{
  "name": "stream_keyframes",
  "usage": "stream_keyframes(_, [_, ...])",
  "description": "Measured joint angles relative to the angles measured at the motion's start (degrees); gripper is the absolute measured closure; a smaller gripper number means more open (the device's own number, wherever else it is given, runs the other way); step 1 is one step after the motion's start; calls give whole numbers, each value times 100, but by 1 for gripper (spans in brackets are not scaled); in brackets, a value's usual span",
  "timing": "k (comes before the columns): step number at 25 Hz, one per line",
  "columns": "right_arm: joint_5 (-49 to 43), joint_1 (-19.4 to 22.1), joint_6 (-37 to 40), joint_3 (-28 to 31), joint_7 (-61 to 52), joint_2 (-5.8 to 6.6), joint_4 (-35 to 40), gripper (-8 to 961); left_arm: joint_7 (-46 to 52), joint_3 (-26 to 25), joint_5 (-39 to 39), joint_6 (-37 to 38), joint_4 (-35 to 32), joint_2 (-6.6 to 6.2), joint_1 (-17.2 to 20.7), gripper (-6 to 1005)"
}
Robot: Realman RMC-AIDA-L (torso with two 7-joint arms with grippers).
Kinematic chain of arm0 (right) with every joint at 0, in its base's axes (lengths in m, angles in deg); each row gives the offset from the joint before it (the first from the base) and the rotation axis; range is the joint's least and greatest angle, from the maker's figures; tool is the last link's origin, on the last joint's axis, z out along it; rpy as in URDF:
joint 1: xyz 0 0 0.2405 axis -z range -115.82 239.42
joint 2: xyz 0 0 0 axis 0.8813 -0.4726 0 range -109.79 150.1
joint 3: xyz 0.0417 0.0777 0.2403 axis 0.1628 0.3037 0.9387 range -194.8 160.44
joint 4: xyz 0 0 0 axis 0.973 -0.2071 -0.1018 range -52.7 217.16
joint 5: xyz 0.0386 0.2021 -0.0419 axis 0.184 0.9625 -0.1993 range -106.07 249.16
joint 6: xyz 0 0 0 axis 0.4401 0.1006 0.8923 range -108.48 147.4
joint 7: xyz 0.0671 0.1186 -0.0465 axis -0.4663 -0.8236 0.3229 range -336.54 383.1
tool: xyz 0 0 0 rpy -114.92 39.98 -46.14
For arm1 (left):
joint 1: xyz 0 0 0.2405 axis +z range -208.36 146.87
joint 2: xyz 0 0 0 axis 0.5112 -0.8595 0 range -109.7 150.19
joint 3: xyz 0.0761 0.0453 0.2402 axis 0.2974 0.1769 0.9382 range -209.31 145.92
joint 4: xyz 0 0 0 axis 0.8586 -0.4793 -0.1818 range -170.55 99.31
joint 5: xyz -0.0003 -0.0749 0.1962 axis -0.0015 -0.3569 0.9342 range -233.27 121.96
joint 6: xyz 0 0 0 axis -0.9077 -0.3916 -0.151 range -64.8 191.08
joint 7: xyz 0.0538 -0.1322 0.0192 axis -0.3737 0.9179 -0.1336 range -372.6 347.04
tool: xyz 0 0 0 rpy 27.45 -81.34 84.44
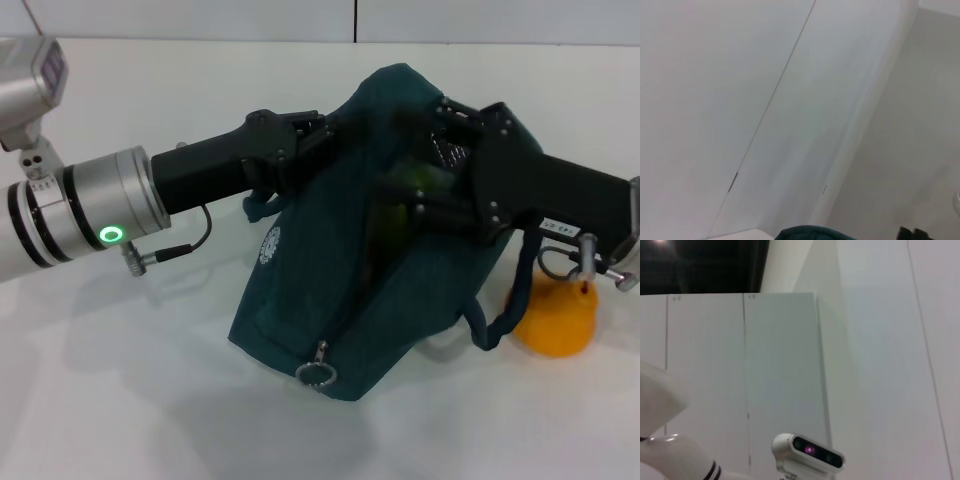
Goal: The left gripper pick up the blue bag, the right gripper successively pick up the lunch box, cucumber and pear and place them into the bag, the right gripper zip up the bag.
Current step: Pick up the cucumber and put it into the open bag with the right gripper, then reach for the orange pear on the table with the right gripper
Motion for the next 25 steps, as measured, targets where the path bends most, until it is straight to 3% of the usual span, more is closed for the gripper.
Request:
stream_keyframes(4, [36,219,113,131,18,53,128,209,15,0,-4,-1,0,0,4,869])
stream_keyframes(11, [-23,1260,704,1259,467,167,398,101,17,0,-76,-4,59,-13,157,866])
stream_keyframes(16, [-33,2040,744,1376,853,441,83,112,-43,0,-89,-78,78,-8,161,865])
stream_keyframes(19, [-24,2123,745,1385,1069,463,-228,111,-43,0,-91,-161,57,-5,162,864])
stream_keyframes(25, [-23,2144,695,1577,1649,342,-1044,111,-70,0,-55,-312,-7,7,117,862])
